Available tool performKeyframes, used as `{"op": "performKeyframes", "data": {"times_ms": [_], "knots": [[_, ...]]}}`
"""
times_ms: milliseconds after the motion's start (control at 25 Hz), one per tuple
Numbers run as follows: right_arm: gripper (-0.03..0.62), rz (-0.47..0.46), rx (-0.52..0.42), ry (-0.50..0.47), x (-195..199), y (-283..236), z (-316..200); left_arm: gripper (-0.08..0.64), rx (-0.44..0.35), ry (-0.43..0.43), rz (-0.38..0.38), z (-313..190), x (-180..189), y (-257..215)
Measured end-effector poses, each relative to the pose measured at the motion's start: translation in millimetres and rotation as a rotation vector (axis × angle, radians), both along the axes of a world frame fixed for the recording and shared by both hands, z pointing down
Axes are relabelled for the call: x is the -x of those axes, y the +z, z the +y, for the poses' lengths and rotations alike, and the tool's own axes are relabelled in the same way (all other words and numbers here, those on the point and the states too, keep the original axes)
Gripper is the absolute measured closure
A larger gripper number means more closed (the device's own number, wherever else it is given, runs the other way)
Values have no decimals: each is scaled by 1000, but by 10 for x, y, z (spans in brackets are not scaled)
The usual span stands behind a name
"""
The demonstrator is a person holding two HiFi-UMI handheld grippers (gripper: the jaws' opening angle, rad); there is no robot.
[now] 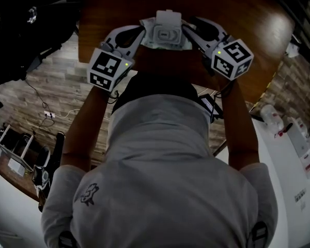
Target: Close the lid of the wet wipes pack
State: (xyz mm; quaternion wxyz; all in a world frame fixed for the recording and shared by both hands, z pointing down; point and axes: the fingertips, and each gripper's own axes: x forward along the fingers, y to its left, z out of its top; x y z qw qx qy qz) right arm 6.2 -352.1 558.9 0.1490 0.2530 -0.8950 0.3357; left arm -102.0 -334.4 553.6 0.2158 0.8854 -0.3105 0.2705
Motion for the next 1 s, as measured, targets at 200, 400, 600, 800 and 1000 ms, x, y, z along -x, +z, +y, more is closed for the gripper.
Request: {"op": "performKeyframes", "data": {"times_ms": [200, 400, 600, 800, 1000], "knots": [[431, 10, 48, -36, 51, 226, 37, 548, 55, -9, -14, 97, -29, 310], [400, 18, 96, -60, 61, 402, 62, 548, 109, -9, -28, 183, -25, 576], [388, 32, 140, -72, 41, 587, 40, 548, 136, 1, -63, 200, -42, 785], [382, 42, 165, -74, 93, 740, -9, 548, 156, -6, -70, 218, -48, 913], [382, 50, 183, -66, 104, 839, -43, 548, 185, -6, -72, 228, -62, 1028]]}}
